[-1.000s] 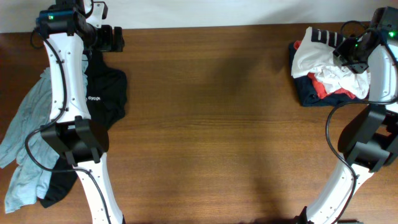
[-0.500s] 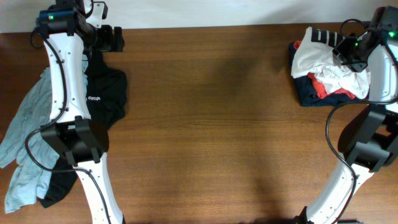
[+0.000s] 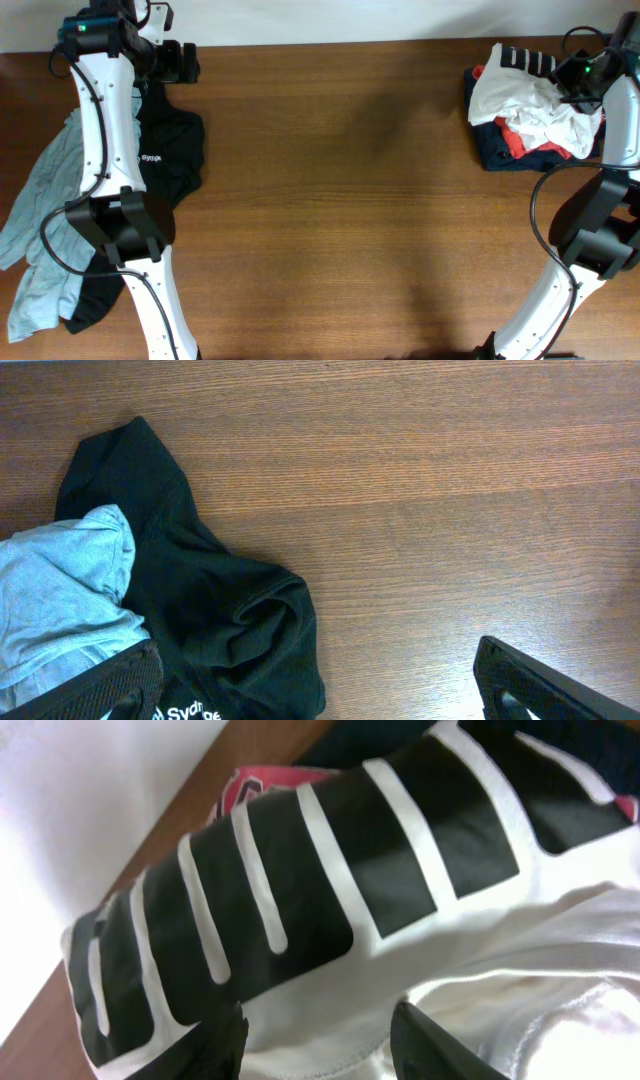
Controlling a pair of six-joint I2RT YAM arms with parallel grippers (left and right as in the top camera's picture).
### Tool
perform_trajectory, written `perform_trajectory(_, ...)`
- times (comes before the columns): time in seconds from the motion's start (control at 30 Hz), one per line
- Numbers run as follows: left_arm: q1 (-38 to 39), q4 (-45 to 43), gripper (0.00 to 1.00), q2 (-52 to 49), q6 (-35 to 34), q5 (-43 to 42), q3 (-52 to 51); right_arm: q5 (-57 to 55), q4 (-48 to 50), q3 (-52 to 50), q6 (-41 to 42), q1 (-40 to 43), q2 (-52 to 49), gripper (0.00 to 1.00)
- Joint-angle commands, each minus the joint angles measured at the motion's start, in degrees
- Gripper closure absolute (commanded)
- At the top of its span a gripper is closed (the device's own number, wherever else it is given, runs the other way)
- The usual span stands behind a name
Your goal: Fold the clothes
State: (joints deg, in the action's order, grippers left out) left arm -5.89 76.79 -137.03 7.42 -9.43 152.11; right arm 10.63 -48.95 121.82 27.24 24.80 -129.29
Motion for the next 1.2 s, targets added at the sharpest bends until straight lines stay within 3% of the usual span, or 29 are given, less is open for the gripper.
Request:
perform_trajectory(0.0, 0.3, -0.3, 0.01, 2.0, -0.5, -0.2, -0.3, 0.8, 0.9, 0.7, 1.9, -0.1, 0.6, 0.48)
perform_trajectory(0.27, 0.3, -0.3, 0.01, 2.0, -0.5, -0.2, -0.3, 0.7, -0.5, 0.3, 2.0, -1.6, 0.5, 0.49)
perform_trajectory(0.5, 0.3, -0.3, 0.01, 2.0, -0.5, -0.2, -0.3, -0.3, -3.2, 0.2, 1.8, -2.4, -1.4, 0.69)
perform_trajectory(0.67, 0.3, -0.3, 0.01, 2.0, -0.5, -0.2, -0.3, -0.7, -3.7, 0.3, 1.7, -1.9, -1.8, 0.96)
perform_trajectory(1.0, 0.3, -0.3, 0.01, 2.0, -0.5, -0.2, -0.3, -0.1, -8.1, 0.4, -2.3, -0.2, 2.3, 0.96)
perform_trajectory(1.17, 0.3, -0.3, 0.01, 2.0, -0.5, -0.2, -0.3, -0.2, -15.4, 0.4, -4.7, -0.1, 4.4, 0.96)
